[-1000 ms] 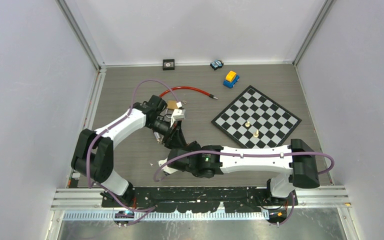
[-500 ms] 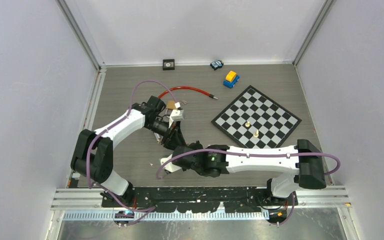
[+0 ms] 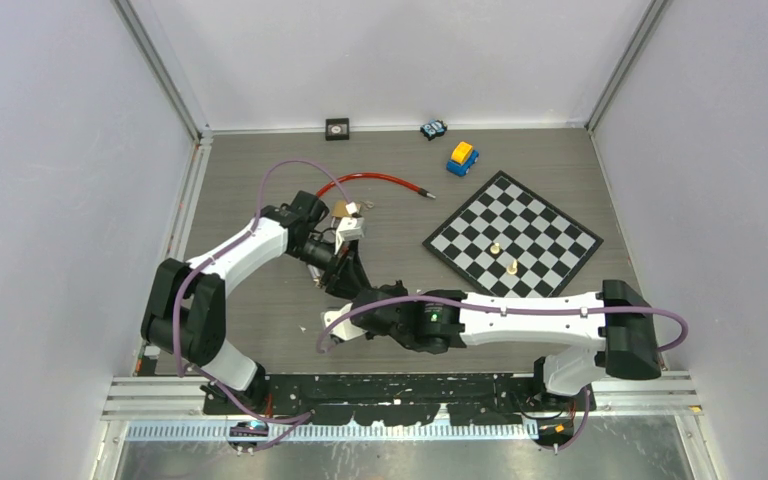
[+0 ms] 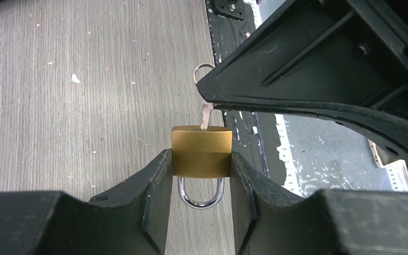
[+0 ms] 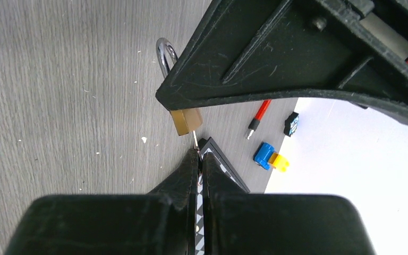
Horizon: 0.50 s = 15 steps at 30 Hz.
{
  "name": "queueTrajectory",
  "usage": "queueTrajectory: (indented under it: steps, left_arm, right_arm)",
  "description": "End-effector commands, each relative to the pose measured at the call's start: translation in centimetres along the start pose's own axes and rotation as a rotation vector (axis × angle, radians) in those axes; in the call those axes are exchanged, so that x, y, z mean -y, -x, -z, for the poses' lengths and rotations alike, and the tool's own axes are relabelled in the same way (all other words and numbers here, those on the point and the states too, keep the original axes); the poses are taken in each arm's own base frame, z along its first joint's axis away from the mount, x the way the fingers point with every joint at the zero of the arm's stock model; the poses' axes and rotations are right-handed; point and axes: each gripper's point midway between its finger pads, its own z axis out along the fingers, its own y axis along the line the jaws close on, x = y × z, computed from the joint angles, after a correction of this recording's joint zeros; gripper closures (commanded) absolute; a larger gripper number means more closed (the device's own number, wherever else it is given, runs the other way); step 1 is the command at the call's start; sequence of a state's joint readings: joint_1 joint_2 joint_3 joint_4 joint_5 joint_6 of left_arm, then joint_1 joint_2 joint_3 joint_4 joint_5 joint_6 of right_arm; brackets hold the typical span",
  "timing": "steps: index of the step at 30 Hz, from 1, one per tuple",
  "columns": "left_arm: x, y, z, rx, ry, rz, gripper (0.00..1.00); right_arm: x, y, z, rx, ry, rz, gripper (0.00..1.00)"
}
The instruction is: Unlock with the key
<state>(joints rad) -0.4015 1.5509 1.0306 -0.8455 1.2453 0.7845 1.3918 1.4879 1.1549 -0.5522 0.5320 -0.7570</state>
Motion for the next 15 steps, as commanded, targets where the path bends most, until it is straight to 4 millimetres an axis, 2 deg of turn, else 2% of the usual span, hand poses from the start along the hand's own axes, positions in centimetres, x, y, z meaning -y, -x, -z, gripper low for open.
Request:
queueTrajectory:
  steps: [1, 7, 15]
  left_arm:
    - [0.1, 2.2, 0.7, 0.101, -0.025, -0.065, 1.00]
    - [0.6, 2.2, 0.7, 0.108, -0.037, -0.079, 1.00]
    - [1.4, 1.4, 0.7, 0.096, -0.056, -0.176, 1.00]
  right_arm:
    - [0.9, 1.1, 0.8, 0.091, -0.047, -0.083, 0.99]
    - [1.9, 1.1, 0.8, 0.113, -0.069, -0.178, 0.99]
    - [1.7, 1.1, 0.8, 0.144, -0.031, -0.213, 0.99]
